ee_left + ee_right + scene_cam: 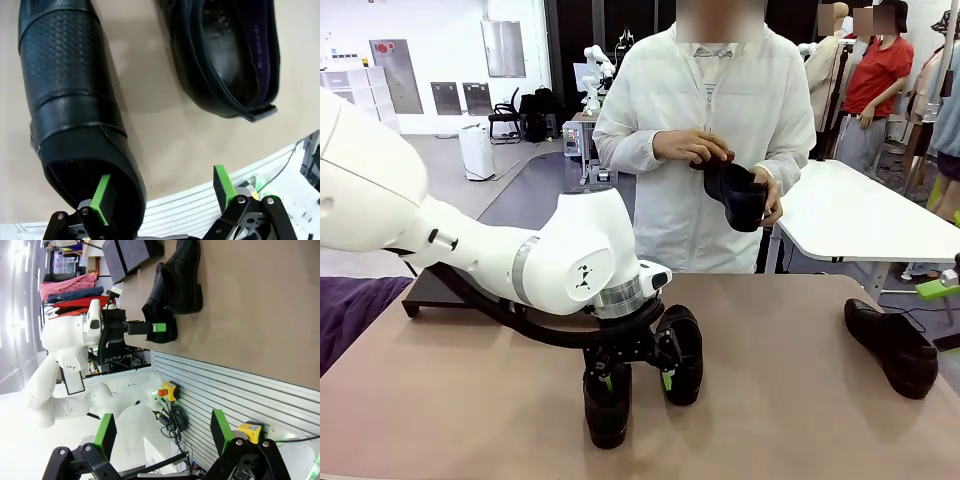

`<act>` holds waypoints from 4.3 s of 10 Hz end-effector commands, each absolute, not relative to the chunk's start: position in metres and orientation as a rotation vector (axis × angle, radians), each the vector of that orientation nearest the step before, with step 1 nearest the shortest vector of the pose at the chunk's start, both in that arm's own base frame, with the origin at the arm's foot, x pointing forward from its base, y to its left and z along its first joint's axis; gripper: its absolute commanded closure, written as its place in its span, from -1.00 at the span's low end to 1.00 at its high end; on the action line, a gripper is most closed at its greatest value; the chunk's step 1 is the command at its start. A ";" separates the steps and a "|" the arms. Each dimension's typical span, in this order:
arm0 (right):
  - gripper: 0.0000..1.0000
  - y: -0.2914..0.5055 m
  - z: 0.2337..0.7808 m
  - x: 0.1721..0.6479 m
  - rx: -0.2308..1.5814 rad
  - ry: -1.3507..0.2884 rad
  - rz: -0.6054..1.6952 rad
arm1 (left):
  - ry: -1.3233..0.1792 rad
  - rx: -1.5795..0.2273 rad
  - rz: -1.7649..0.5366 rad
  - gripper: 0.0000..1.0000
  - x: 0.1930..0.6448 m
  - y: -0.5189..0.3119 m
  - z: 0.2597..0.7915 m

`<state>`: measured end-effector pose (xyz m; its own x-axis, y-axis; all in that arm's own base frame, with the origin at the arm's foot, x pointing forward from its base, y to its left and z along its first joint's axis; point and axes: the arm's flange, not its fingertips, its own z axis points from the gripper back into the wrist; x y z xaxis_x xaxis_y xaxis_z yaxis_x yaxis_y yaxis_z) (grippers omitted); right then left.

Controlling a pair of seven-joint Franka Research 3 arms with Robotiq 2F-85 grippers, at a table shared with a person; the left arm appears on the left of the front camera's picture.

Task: Organize the shoes by placing them on the stand.
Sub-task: Place the Shoe from the middle of the table onto the Shoes Stand.

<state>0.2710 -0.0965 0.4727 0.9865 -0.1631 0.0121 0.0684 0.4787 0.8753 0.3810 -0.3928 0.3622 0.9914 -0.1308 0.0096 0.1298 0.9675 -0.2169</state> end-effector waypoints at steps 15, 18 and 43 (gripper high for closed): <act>-1.00 -0.101 0.473 0.269 1.052 -0.101 -0.112 | -0.130 -0.029 -0.085 1.00 0.378 -0.380 0.373; -1.00 -0.101 0.473 0.269 1.052 -0.101 -0.112 | -0.272 -0.047 -0.057 1.00 0.362 -0.301 0.465; -1.00 -0.101 0.473 0.269 1.052 -0.101 -0.112 | -0.511 0.191 -0.018 1.00 0.618 -0.253 0.443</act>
